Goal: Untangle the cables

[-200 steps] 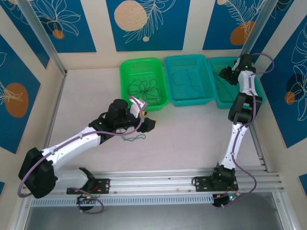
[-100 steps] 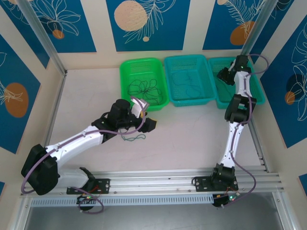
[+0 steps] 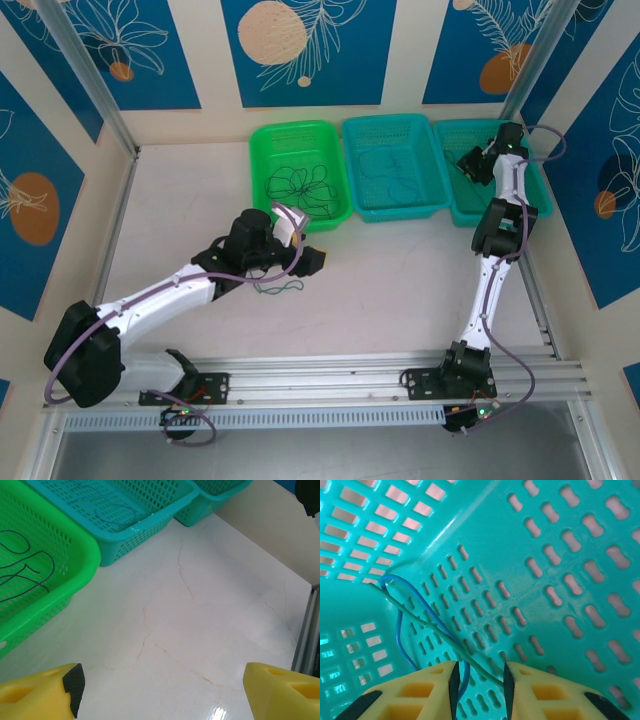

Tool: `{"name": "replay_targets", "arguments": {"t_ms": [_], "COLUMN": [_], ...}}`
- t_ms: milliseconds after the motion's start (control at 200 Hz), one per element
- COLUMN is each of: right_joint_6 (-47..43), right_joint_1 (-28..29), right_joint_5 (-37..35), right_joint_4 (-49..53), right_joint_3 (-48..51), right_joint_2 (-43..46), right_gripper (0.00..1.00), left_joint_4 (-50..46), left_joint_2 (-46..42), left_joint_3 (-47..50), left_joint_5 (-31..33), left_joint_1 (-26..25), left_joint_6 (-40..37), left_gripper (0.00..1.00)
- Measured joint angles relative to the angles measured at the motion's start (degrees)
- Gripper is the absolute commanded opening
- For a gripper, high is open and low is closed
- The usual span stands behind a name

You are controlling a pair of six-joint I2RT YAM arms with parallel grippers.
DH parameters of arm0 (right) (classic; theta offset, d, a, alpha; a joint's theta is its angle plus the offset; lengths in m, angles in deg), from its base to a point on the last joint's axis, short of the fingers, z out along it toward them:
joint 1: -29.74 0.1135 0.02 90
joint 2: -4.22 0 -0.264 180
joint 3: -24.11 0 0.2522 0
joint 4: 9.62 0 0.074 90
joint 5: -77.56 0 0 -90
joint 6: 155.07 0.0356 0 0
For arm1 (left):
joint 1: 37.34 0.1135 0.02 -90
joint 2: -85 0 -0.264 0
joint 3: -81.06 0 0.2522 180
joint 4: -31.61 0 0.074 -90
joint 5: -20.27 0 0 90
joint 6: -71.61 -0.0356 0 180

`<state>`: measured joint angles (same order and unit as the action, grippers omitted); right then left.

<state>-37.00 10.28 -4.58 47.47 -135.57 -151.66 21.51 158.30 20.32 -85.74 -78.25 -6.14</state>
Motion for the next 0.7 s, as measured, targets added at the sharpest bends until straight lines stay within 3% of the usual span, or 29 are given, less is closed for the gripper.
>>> {"name": "replay_targets", "arguments": {"t_ms": [155,390,700], "right_joint_6": [0.0,-0.1,0.0], "right_joint_1": [0.4,0.8,1.1], "right_joint_5": [0.9,1.6,1.7], "right_joint_4": [0.0,0.1,1.7], "right_joint_3": [0.0,0.0,0.0], "right_joint_2": [0.0,0.0,0.0], "right_gripper": [0.38,0.24,0.19], "left_joint_4": [0.2,0.3,0.4], "left_joint_2": [0.0,0.0,0.0], "left_joint_3": [0.0,0.7,1.0], "left_joint_5": [0.2,0.2,0.9], "left_joint_1": [0.0,0.0,0.0], "left_joint_6": [0.0,0.0,0.0], "left_gripper": [0.83,0.84,0.84]}}
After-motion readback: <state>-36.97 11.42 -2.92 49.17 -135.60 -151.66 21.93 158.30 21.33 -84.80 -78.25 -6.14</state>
